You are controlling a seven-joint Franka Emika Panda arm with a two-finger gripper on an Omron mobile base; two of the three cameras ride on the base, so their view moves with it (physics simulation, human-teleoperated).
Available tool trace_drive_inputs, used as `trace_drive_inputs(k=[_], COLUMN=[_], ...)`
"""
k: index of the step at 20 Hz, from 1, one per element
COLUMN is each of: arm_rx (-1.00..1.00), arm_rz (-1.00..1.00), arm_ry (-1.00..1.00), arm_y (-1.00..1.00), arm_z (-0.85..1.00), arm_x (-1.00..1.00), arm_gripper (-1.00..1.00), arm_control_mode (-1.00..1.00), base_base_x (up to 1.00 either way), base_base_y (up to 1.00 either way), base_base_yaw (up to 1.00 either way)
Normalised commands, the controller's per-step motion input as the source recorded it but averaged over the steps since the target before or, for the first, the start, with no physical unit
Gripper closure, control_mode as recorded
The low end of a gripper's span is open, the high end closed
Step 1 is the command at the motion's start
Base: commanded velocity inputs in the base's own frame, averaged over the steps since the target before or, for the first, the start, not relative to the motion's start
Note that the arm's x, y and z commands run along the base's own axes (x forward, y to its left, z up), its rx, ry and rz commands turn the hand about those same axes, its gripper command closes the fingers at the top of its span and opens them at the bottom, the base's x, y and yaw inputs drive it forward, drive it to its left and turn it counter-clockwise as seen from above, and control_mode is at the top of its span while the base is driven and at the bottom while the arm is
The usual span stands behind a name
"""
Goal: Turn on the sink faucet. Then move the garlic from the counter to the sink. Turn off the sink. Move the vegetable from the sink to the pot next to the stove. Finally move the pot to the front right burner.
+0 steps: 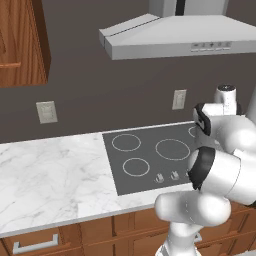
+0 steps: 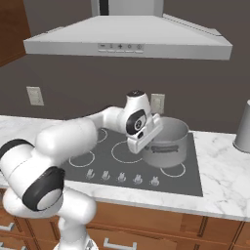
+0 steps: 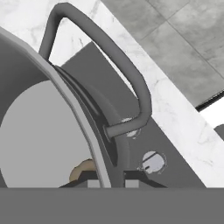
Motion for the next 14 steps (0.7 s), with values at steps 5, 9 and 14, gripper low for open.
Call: trace_drive_inputs(k=[5, 9, 14], arm_rx=[0.03, 0.0, 0.0], arm_rz=[0.0, 0.0, 0.0], arm_ry=[0.0, 0.0, 0.0], arm_y=[-0.23, -0.2, -0.18], arm_z=[-0.07, -0.17, -0.29], arm_x=[0.29, 0.14, 0.01], arm_gripper=[1.0, 1.0, 1.0], arm_control_mode=[-1.0, -1.0, -1.0], base_base_x=[0.0, 0.0, 0.0], base_base_y=[0.0, 0.0, 0.0], base_base_yaw=[0.0, 0.0, 0.0])
